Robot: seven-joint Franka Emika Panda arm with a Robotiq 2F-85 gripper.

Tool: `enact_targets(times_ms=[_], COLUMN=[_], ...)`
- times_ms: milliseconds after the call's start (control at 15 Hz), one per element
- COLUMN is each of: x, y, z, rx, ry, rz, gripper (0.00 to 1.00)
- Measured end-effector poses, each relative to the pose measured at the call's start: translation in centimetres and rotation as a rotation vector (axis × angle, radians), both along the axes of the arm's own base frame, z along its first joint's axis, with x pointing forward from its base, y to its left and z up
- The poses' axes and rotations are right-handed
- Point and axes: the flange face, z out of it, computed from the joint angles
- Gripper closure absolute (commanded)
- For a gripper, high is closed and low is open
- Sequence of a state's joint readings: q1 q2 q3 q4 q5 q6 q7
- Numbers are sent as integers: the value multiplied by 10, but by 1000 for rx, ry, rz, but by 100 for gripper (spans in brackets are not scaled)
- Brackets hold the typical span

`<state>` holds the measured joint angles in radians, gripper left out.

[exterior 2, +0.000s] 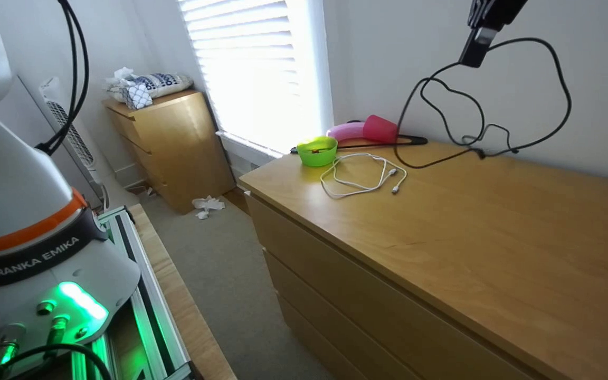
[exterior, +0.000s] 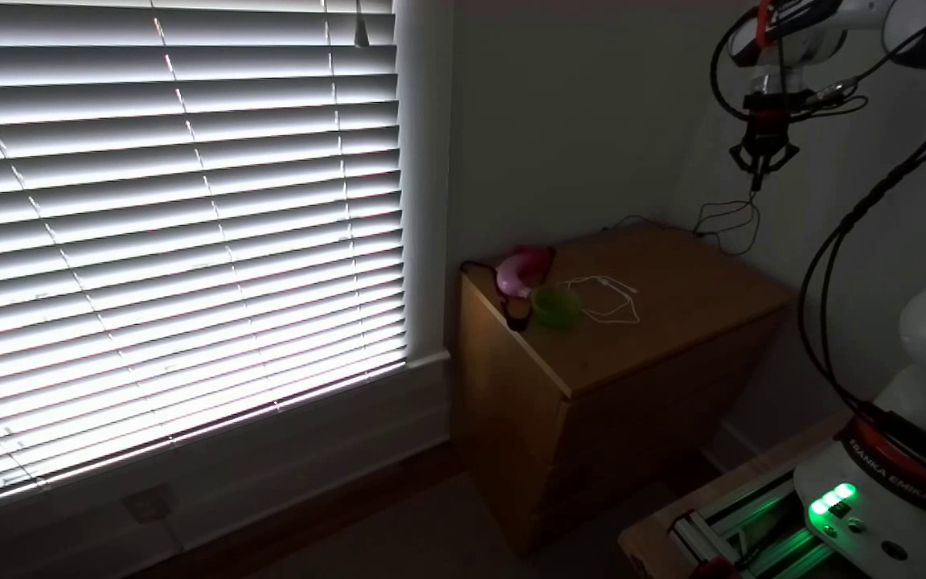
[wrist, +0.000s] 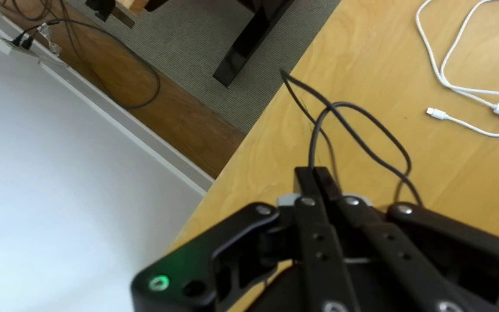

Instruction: Move the black cable forward

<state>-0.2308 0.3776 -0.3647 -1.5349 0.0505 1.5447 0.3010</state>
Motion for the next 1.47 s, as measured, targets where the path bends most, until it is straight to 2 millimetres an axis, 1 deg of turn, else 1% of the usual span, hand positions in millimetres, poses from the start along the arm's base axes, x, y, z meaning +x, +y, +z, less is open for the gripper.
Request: enact_targets(times_ms=[267, 467, 533, 600, 667, 800, 933, 1067, 1200, 1333, 1467], x=[-46, -70, -73, -71, -65, -48, -27, -5, 13, 24, 34], y=[4, 10, 12, 13, 16, 24, 37, 47, 52, 51, 46], z=[49, 86, 91, 93, 89, 69, 33, -13, -64, -114, -157], rx=[-41, -63, -64, -66, -64, -33, 17, 64, 94, 121, 137], ry=[-94, -210, -235, -267, -297, -316, -290, -238, -155, -44, 61], rz=[-25, -33, -34, -34, -35, -37, -33, -32, -28, -36, -60], gripper=[99, 99, 99, 99, 99, 99, 99, 99, 99, 99, 99])
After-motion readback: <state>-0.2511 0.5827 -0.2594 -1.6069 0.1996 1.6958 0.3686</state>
